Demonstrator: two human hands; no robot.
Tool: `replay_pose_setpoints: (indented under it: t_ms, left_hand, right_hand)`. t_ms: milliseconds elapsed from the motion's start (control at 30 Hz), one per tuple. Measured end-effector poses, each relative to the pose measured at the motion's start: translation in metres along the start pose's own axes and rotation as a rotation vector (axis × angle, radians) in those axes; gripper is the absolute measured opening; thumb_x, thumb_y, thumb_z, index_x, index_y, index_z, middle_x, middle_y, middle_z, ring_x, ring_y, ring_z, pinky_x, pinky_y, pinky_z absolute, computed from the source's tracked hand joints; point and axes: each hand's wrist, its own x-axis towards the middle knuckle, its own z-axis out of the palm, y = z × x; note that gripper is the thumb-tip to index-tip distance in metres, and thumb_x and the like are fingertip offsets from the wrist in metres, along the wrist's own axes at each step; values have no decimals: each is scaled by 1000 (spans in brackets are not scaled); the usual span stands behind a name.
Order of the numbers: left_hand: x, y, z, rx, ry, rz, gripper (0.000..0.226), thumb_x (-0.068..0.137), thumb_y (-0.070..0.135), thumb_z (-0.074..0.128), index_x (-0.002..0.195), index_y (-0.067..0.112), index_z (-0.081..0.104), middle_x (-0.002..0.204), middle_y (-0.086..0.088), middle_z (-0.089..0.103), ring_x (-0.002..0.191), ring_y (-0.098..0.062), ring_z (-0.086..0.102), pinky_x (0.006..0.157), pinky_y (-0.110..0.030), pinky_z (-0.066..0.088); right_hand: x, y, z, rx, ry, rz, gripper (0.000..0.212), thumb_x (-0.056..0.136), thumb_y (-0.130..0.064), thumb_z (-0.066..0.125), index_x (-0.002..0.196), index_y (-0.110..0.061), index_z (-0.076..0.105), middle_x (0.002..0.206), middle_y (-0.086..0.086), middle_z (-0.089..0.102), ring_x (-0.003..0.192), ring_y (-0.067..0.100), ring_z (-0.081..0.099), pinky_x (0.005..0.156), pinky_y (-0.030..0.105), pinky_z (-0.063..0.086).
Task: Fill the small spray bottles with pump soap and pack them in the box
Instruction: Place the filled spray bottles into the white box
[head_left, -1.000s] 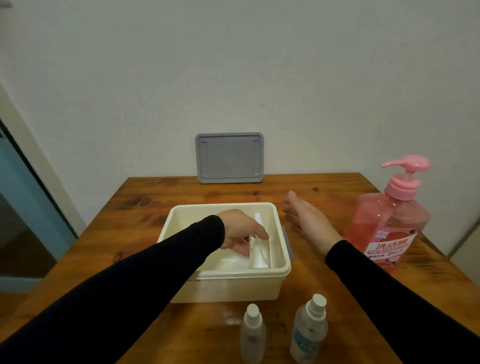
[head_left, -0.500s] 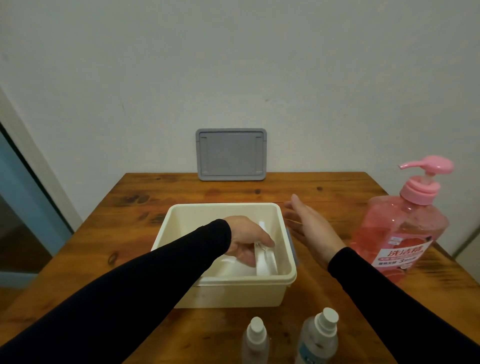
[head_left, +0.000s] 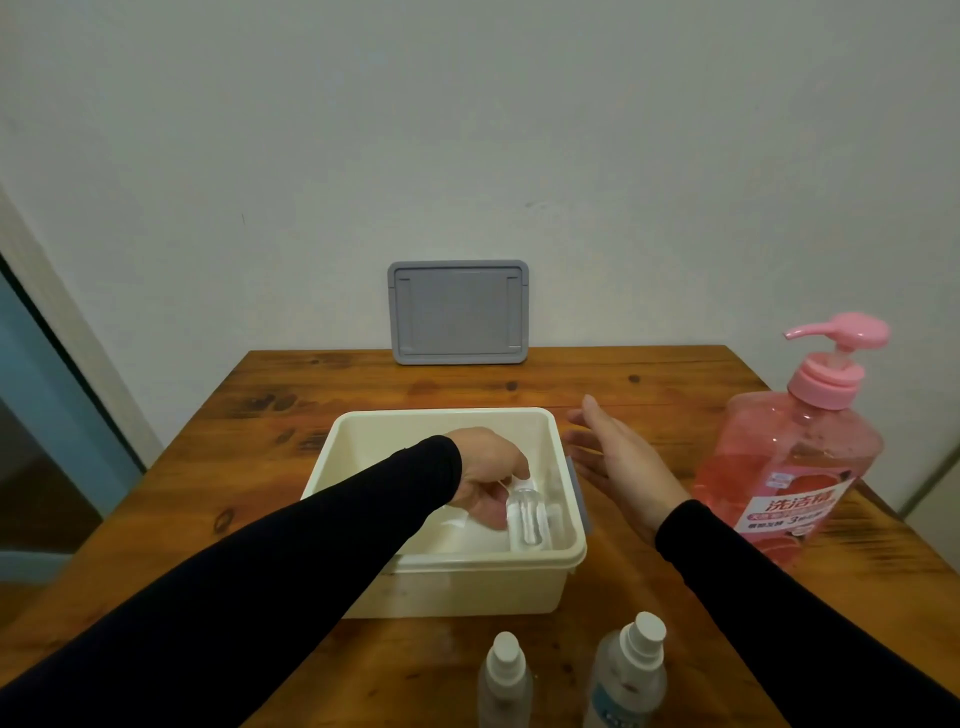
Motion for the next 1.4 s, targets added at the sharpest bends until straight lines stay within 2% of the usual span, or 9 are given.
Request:
replay_pose_setpoints:
  t_ms: [200,300,433,567,667,767,933,1200,1400]
  left_hand:
    - [0,0,-1,84,56,29,31,93,12,54,120,-2,49,110,-22,59,89,-33,68,81,-45,55]
    - [-3,2,-3,115,105,47,32,92,14,57,120,1,49,102,-18,57,81,-30,66,80,-44,56]
    - [-12,3,-5,135,151,74,34,91,17,59,120,2,50,99,-16,57,82,-29,65,79,-43,56]
    - [-24,3,-10,163,207,106,22,89,21,62,105,8,53,98,-12,61,79,-23,66,67,-36,59]
    - [-36,-1,-14,232,261,203,13,88,25,62,92,13,58,94,-8,63,79,-20,64,61,-29,57]
    - [-48,-6,-16,328,339,352,19,88,31,59,94,13,64,93,-5,65,84,-20,62,70,-29,55]
    - [-89,-21,-10,466,495,629,34,93,39,52,118,19,61,115,4,59,99,-11,53,79,-25,41]
    - [-142,-49,-2,362,540,776,31,95,36,49,119,20,60,114,5,61,102,-10,54,85,-25,43]
    - [-165,-81,7,345,576,824,31,94,43,47,116,25,60,109,10,63,96,-6,55,83,-24,45]
  right_hand:
    - [-3,-3,-1,-19,15,-9,59,89,-62,39,131,-21,50,117,-3,60,107,12,57,98,34,44]
    - [-5,-5,-2,-36,22,-14,58,89,-62,39,131,-22,50,116,-4,59,106,11,57,97,33,44]
    - [-10,-11,-3,-43,25,-18,60,90,-61,38,133,-21,48,121,-1,58,109,13,56,98,33,43]
    - [-19,-17,-5,-86,32,-37,62,90,-62,36,135,-21,46,125,1,56,112,16,54,102,38,41]
    - [-28,-22,-6,-109,27,-44,63,90,-62,35,136,-19,45,128,2,54,115,17,52,105,40,39]
    - [-36,-25,-9,-137,10,-56,65,90,-64,34,137,-20,43,131,3,53,117,18,51,106,41,37]
    - [-61,-32,-14,-179,11,-103,69,85,-70,35,133,-23,46,131,1,53,113,15,52,105,42,38]
    - [-101,-41,-17,-236,28,-188,99,64,-88,35,138,-25,42,142,-1,46,126,15,44,109,43,33]
    - [-131,-46,-16,-267,33,-204,92,71,-84,30,140,-23,40,144,2,44,128,17,42,109,44,32]
